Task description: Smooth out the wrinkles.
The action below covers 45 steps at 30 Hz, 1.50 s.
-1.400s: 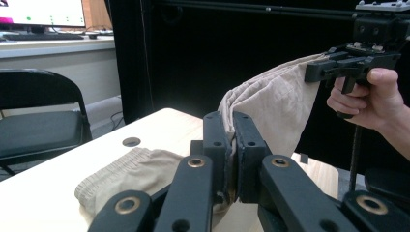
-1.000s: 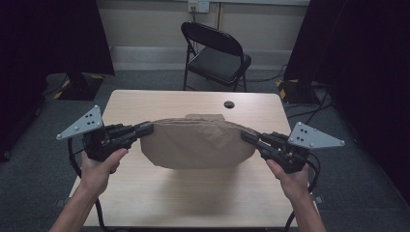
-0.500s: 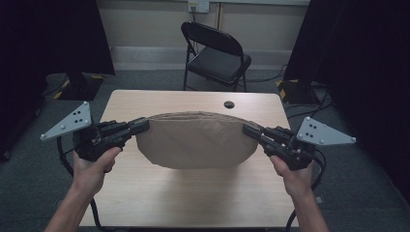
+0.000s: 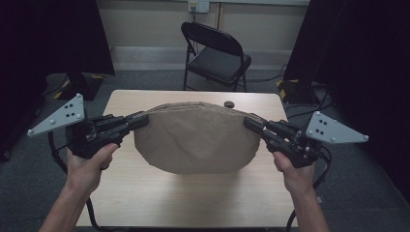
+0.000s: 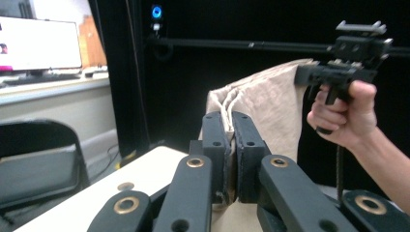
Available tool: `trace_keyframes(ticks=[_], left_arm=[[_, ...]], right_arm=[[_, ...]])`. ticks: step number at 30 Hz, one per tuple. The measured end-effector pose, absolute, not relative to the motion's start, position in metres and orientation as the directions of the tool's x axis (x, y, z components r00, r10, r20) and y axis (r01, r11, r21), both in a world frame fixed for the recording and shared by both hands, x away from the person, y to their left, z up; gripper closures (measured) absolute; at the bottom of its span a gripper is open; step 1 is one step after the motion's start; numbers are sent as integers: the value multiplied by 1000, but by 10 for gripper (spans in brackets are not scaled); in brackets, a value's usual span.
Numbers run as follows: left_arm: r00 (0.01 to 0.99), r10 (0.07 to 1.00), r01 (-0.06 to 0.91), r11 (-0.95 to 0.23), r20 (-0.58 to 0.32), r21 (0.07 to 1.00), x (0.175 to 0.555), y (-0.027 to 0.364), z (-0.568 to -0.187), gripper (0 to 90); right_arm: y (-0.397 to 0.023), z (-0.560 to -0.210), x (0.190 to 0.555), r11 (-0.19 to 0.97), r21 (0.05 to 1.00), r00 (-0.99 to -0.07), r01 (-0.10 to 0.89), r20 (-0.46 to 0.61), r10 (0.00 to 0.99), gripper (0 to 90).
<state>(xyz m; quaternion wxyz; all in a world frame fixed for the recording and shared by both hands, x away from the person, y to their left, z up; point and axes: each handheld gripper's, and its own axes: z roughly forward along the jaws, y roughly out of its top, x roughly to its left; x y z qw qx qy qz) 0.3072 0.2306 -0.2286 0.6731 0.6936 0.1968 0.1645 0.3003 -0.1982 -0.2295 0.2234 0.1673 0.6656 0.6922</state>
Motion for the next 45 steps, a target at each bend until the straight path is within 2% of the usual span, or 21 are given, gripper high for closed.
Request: trace_keyframes(ticks=[7,17,28,36,45], left_arm=[[860,504,115,-34,-82,993,323,230,-257,863],[846,507,219,-48,-165,975,358,209,-297,863],[808,545,311,-73,-223,948,399,199,-328,863],[782,569,356,-73,-254,932,425,195,-342,863],[764,592,370,-75,-257,926,443,193,-351,863]], right_arm=[[-199,-256,308,27,999,-836,-18,-30,548,852],[-208,-292,322,89,992,-813,93,24,582,852],[-218,-331,366,140,966,-761,217,77,645,851],[-221,-344,392,133,956,-738,261,109,666,850],[-215,-352,409,162,948,-719,274,90,690,850]])
